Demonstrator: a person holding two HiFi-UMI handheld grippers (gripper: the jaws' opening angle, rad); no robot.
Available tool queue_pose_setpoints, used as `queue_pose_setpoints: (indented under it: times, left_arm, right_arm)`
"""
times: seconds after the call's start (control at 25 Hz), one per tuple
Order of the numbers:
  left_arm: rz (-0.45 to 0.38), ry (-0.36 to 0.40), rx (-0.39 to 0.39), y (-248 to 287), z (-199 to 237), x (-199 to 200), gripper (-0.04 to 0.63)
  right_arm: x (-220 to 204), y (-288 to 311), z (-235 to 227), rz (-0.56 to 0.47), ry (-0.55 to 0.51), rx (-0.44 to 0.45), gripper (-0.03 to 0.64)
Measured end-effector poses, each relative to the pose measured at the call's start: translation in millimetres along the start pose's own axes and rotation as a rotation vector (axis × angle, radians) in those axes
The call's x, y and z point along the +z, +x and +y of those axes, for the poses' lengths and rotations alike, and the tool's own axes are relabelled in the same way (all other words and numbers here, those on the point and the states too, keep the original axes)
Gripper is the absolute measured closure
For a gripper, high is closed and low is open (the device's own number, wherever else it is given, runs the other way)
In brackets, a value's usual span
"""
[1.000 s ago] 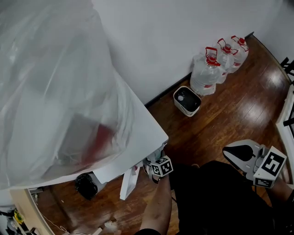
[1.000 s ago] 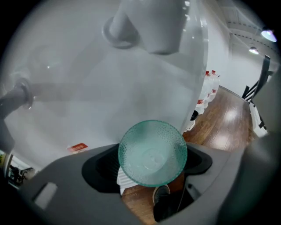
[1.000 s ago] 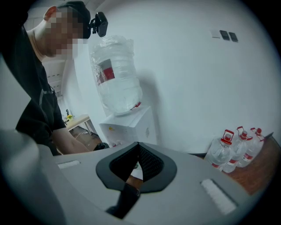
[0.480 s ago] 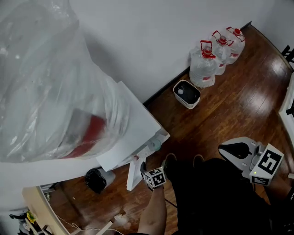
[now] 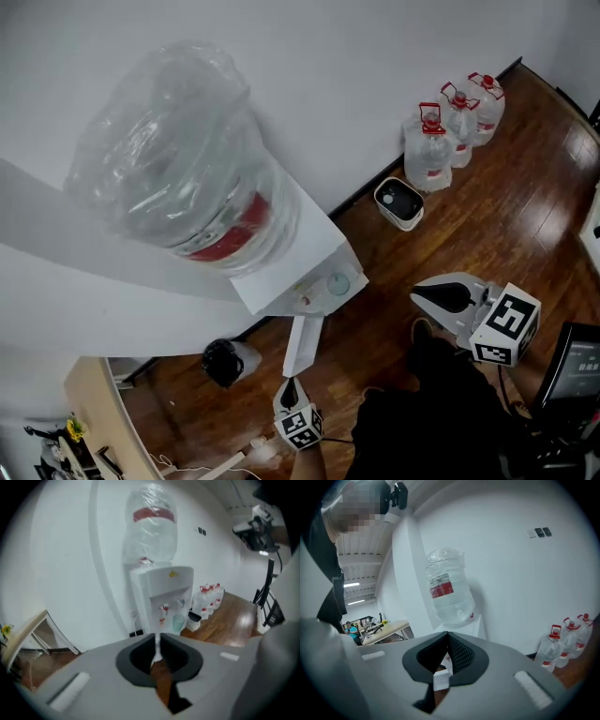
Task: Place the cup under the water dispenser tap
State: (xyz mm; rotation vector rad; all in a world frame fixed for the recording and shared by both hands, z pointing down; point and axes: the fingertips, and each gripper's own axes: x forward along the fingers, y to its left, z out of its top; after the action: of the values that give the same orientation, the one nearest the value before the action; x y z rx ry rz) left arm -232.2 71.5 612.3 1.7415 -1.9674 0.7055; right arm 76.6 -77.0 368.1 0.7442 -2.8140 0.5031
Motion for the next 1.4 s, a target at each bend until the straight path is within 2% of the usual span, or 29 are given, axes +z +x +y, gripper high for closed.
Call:
queue_pose_setpoints:
  times: [0.04,0.12,0.2,0.36,0.48,0.56,0.64,0.72,0.88,0.96,1.08,1.4]
  left_arm:
    - [-0.069,-0.057,-0.012,-18.1,12.8,10.2,0.522]
    - [-0.204,-0.180,-0.051,-54.1,42.3,36.2,0.508]
    - [-0.314,-0.245,-0.108,-85.7,65.4,60.3,0.508]
    - [-0.446,-0.218,-0.198,-140.1,71.5,89.2,0.512]
    - [-0.547,-0.196,-0.299,-180.6,59.4,134.3,0.520]
    - [-0.610,-0.142,-0.361,-208.5,37.8,162.1,0.525]
    - [-0.655,-0.066,-0.384,-236.3,11.4,180.1,0.523]
    - [-0.674,-0.048,-0.393,-255.8,-3.3,188.0,0.523]
    - [-0.702,-0.122,-0.478,-273.7,-4.7,194.1,0.517]
    - [-0.712,-0.083,-0.536,-287.3,-20.6,201.7,0.498]
    - [-0.727,-0.008,-0.587,-304.2,-52.4,217.6,0.465]
    - [-0.675,0.028,-0.643,-309.5,-94.4,227.9,0.462]
  right_arm:
    - [0.8,0.0,16.8,-0.012,0.001,-0.005,0.615]
    - [6.4,2.8,57.2,-0.042,0.001,-0.007,0.615]
    - [8.8,9.9,100.0,-0.062,-0.013,0.002,0.615]
    - [6.8,16.5,159.0,-0.056,-0.043,0.015,0.615]
    - [17.4,6.3,180.7,-0.080,-0.061,0.010,0.615]
    - [20.7,-11.1,181.4,-0.089,-0.079,0.003,0.615]
    - [20.9,-34.2,176.3,-0.101,-0.082,0.004,0.615]
    - [21.5,-48.3,174.7,-0.112,-0.075,0.009,0.615]
    - [26.0,-43.6,186.6,-0.094,-0.101,0.006,0.617]
    - [28.7,-48.2,187.8,-0.097,-0.126,-0.002,0.617]
    - [23.1,-62.7,180.1,-0.096,-0.093,-0.010,0.617]
    - [16.7,-85.1,170.3,-0.102,-0.124,0.006,0.617]
